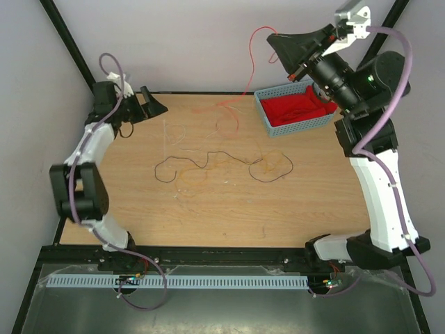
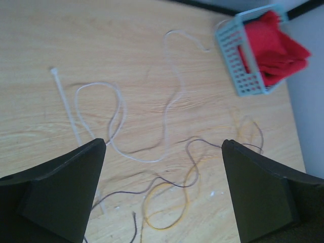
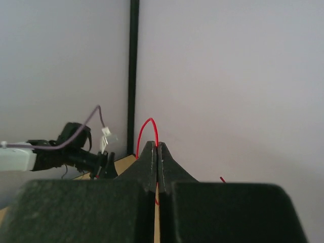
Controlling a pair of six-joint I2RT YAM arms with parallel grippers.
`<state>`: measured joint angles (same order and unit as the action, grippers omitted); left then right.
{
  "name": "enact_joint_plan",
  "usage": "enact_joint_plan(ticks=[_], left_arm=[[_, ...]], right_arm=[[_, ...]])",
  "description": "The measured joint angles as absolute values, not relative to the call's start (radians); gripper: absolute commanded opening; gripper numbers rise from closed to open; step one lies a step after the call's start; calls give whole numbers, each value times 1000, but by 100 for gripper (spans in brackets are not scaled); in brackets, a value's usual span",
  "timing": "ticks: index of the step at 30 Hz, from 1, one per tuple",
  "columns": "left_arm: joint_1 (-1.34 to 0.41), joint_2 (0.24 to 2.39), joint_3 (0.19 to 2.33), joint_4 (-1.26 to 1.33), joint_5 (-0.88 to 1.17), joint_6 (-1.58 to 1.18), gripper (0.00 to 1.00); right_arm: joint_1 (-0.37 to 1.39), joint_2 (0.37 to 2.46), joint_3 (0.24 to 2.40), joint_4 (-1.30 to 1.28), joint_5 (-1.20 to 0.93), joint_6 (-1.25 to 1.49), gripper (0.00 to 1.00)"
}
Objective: Zip-tie the wires
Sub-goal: Untie the cable at the center of the board, then straighten the cable at the center of the board.
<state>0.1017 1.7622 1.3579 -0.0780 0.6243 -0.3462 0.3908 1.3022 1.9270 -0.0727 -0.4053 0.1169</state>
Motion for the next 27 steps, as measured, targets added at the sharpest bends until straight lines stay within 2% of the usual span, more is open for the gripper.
enact_joint_plan(ticks=[7,13,18,22,27], left_arm=[[102,1339,1117,102,693,-397,99],[64,1129,921,220,779,-474,99],[-94,963,735,319,802,-443,99],[-244,850,588,433,718,-369,99],[-365,857,511,584,588,-295,99]], right_arm=[[391,1452,2040,-73,-511,163,0],[391,1480,2049,-73,-567,209,0],[391,1449,2016,-34,-604,244,0],[391,1421,1972,14,-631,291,0],[391,1418,1942,79,-673,364,0]])
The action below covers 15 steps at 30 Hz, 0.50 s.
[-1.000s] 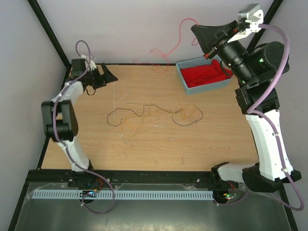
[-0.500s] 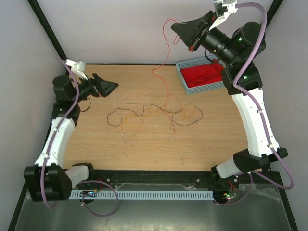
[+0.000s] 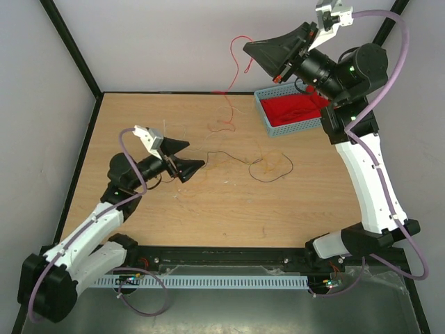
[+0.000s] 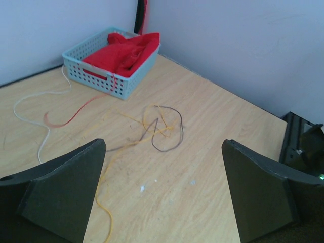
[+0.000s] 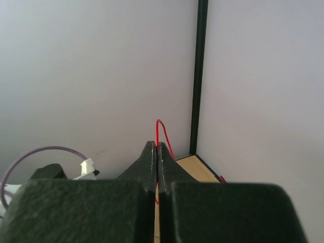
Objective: Zip-tie the wires
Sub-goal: Straighten the cable at the center of the board.
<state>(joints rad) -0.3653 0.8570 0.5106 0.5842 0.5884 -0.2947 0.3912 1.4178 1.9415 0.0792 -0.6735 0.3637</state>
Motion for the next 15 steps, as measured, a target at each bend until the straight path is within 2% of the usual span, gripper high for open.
enact_joint_plan(ticks=[10,11,12,15], left_arm=[[-467,1237,585,771,487,-252,99],[-477,1277,599,778,485,-249,96],[-486,1313,611,787,484,-247,82],[-509,1413,651,809,490,-253,4]], right_arm=[[391,1416,1886,163,-721,472,0],[391,1414,1884,165,-724,476,0],[391,1412,1882,167,-726,479,0],[391,1399,1876,175,-727,483,0]])
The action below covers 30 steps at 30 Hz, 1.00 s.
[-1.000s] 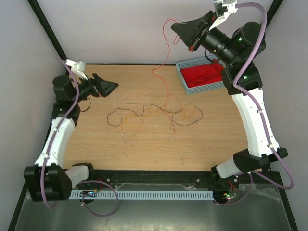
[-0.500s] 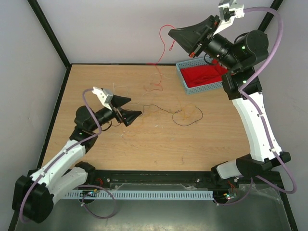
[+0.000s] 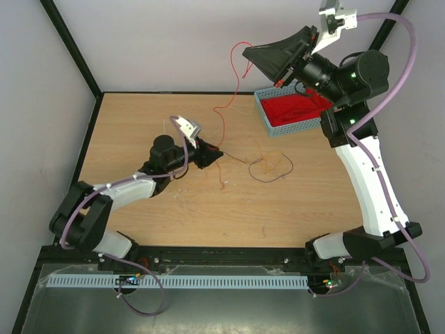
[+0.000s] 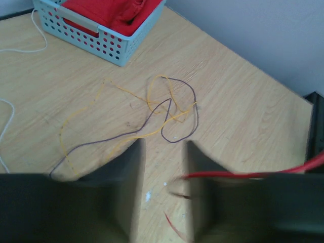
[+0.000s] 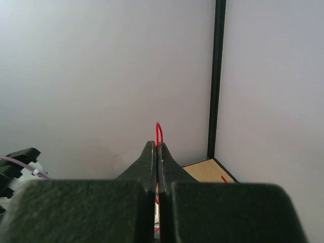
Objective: Zip-tie the wires
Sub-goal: Straighten the cable at the center of the board.
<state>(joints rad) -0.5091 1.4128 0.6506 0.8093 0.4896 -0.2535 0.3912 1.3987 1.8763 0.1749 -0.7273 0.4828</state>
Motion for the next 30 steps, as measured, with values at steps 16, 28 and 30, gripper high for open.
enact_joint_plan(ticks=[16,28,30], left_arm=[[-302,1169,690,424,521,-250,0],[-285,1197,985,-417,408,-78,0],[-285,1243,1002,-522,372,-62,0]], right_arm=[[392,1258,1792,-58,-480,233,0],[484,1270,1421,-205,-241,167,0],[484,1254,1352,-232,-132,136,0]])
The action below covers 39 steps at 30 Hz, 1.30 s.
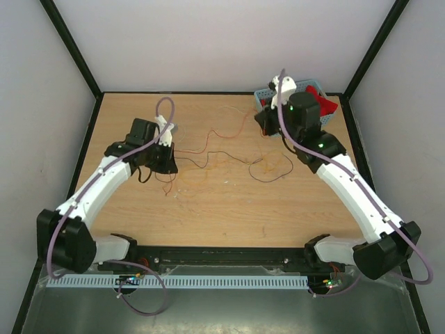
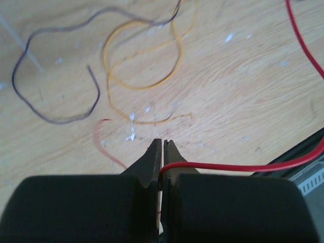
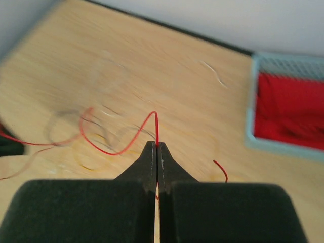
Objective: Zip-tie the wires
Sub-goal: Straighten the cable at the center of the board.
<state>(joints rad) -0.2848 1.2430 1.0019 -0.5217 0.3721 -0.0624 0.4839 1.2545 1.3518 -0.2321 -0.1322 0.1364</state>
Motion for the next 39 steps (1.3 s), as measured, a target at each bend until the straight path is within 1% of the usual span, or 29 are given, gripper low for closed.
enact_joint_plan(ticks=[4,9,14,22,28,34,36,38,39], left_arm=[[-289,1362,1060,-653,318,-41,0],[-341,1513,1128,-714,216,-19,0],[-405,1617,1192,-740,145,0,0],[-422,1736,1277,-748,73,20,0],[-429,1811,1320,-751,52,31,0],[-442,1848,1329,-755,48,35,0],[-451,1861,1331,-755,46,36,3],[-463,1876,1333,-756,44,38,9],[-467,1886,1336,-756,43,38,11]], right_arm=[[484,1239,1226,-274,88,84,0],[484,1250,1143,-302,319,41,0],[470,1277,1118,-300,438,24,0],[414,1372,1026,-266,426,33,0],[356,1416,979,-221,345,65,1],[348,1487,976,-171,266,82,1],[347,1507,968,-155,249,87,1],[346,1525,964,-151,239,91,2],[345,1532,962,-149,236,92,4]])
